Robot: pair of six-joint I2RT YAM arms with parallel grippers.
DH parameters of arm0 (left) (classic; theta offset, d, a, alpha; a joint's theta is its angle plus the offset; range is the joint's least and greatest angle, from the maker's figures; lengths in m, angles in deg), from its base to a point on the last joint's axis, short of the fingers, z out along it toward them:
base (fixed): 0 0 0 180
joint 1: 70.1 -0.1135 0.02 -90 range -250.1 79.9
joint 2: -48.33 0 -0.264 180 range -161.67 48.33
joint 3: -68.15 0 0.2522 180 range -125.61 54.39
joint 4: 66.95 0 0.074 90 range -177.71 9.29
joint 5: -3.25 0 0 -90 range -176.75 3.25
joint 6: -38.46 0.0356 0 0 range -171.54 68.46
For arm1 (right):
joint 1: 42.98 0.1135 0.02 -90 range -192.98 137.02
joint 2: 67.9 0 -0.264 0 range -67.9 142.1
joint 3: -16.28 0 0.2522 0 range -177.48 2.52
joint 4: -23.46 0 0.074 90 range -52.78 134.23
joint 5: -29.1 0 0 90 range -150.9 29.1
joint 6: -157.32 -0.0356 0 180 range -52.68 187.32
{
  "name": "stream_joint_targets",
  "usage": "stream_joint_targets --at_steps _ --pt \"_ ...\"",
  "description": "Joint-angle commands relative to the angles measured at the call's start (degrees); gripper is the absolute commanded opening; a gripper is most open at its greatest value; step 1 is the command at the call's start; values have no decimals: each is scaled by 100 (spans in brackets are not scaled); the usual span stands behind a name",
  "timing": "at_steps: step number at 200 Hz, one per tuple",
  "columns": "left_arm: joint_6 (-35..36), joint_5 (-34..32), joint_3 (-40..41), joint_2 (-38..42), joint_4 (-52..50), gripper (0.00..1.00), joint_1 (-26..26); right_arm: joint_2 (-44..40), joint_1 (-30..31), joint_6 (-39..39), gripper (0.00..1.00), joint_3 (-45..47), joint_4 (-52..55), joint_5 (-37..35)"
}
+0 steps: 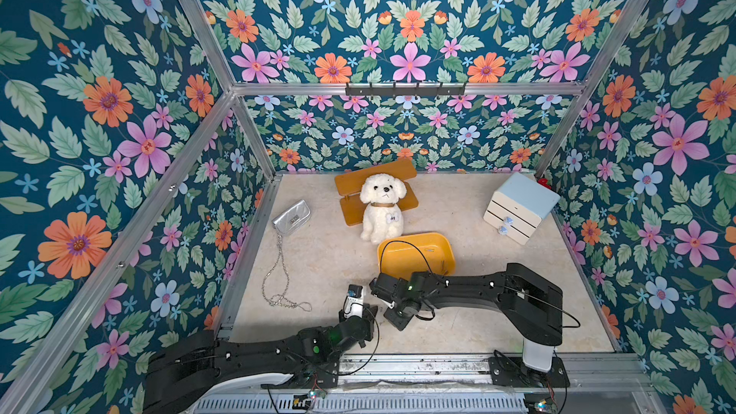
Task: Put the screws on the desktop into the storage box
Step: Pick up the screw from the center of the board.
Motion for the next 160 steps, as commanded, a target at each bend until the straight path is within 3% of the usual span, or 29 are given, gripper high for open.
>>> stream_joint_targets --at_steps 1,110,160 --pt "68 22 -11 -9 98 33 -2 98 9 -57 17 31 242 -17" --pt "136 24 11 146 99 33 0 -676 -23 -49 14 -212 793 -370" --pt "177 85 106 232 265 33 -2 -1253 -449 130 13 -730 1260 -812"
